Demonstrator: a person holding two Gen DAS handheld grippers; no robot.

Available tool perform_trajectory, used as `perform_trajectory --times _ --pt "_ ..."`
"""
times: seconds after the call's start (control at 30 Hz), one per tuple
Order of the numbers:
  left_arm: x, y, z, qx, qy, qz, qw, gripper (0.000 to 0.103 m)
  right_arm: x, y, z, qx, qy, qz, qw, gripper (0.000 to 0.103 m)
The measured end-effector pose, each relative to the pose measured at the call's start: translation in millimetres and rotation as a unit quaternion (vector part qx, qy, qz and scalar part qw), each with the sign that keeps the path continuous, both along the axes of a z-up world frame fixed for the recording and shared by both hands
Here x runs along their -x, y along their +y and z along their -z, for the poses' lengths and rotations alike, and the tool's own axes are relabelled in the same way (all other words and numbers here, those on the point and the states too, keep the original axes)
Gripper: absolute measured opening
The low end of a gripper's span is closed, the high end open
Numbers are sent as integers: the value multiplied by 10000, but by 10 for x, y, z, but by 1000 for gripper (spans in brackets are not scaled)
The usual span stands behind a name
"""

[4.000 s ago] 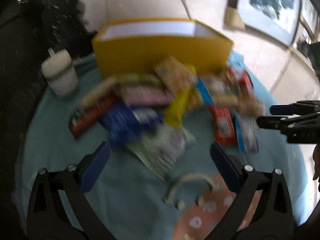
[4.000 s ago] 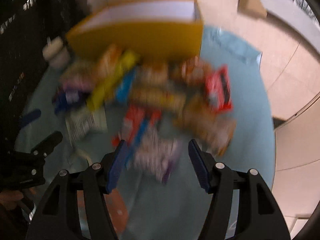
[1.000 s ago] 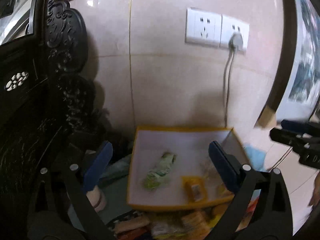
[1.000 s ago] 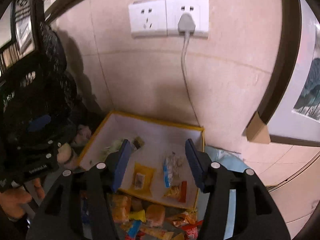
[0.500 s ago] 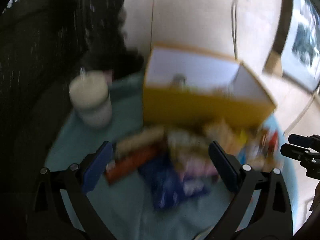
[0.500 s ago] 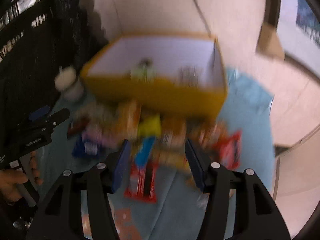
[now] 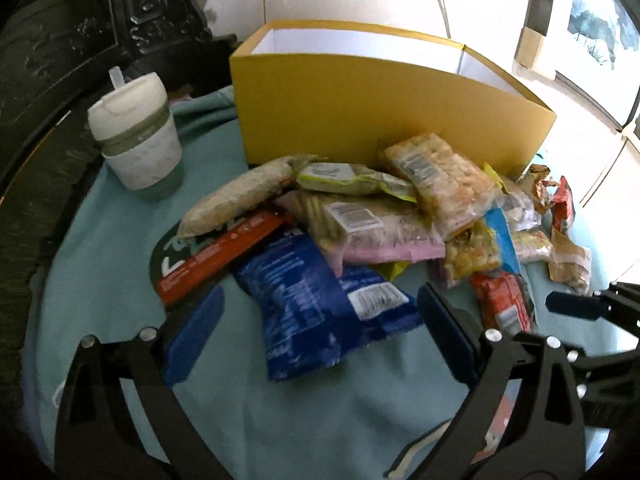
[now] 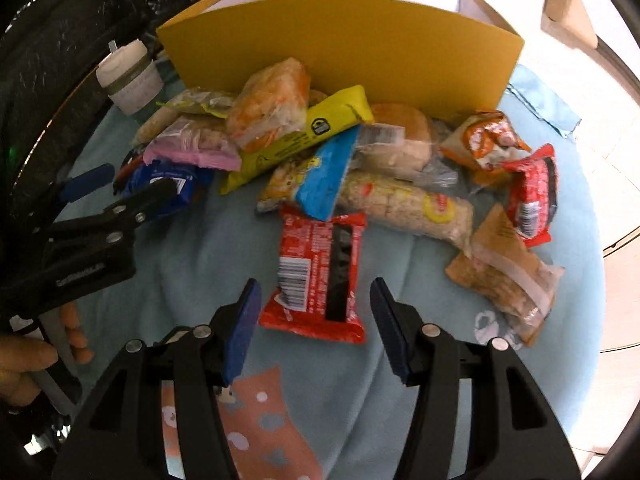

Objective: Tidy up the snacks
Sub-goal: 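Grasp the dark blue bag with the left tool while the right grasps a red bar, then place both snacks into the yellow box and release them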

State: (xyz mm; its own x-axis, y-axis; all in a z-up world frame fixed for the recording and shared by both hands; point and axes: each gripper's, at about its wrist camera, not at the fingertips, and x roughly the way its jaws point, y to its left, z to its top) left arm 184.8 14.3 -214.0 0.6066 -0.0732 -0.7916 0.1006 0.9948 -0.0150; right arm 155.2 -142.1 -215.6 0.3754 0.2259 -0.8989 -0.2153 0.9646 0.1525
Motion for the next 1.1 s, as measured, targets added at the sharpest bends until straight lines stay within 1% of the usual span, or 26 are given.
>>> perform_trajectory --times 0.1,0.2,0.23,0.27,0.3,0.33,0.37,0.4,0.43,0.5,0.6,0.83,0.97,1.1 --pt "-105 -31 80 -74 52 -17 10000 99 -91 96 73 81 26 -14 10000 57" --pt "-235 -30 195 -88 186 -111 9997 99 -194 191 172 378 55 66 9992 57" --pt "-259 -31 228 -99 235 -111 9996 97 -218 211 203 452 65 88 9989 57" --pt "-283 -30 270 -82 313 -65 9995 92 -248 229 265 529 130 109 9985 57" --pt "-289 -24 289 -124 332 -58 9994 74 -262 246 293 520 143 104 9985 46" --pt "-279 24 280 -135 241 -92 9996 64 -265 269 283 504 86 47 9987 45" --pt "-263 115 265 127 179 -100 9997 61 -263 288 271 461 90 -65 9989 44" --pt "-247 155 259 224 150 -71 9996 58 -246 288 261 339 107 -152 9993 44" --pt "-203 189 250 229 88 21 9997 56 -223 286 252 331 76 -201 9992 44" --pt "-115 249 243 314 32 48 9995 55 -175 280 256 287 80 -261 9992 44" --pt "43 316 236 499 38 3 9987 54 -109 186 233 168 64 -150 9997 44" --pt "387 326 195 529 2 33 9986 53 15 66 54 -3 -85 -43 10000 44" --pt "545 295 83 561 -111 107 9983 53 133 -57 -61 -154 -255 -111 9995 44" --pt "655 233 -116 620 -311 231 9973 53 205 -96 -225 -299 -391 -131 9987 44"
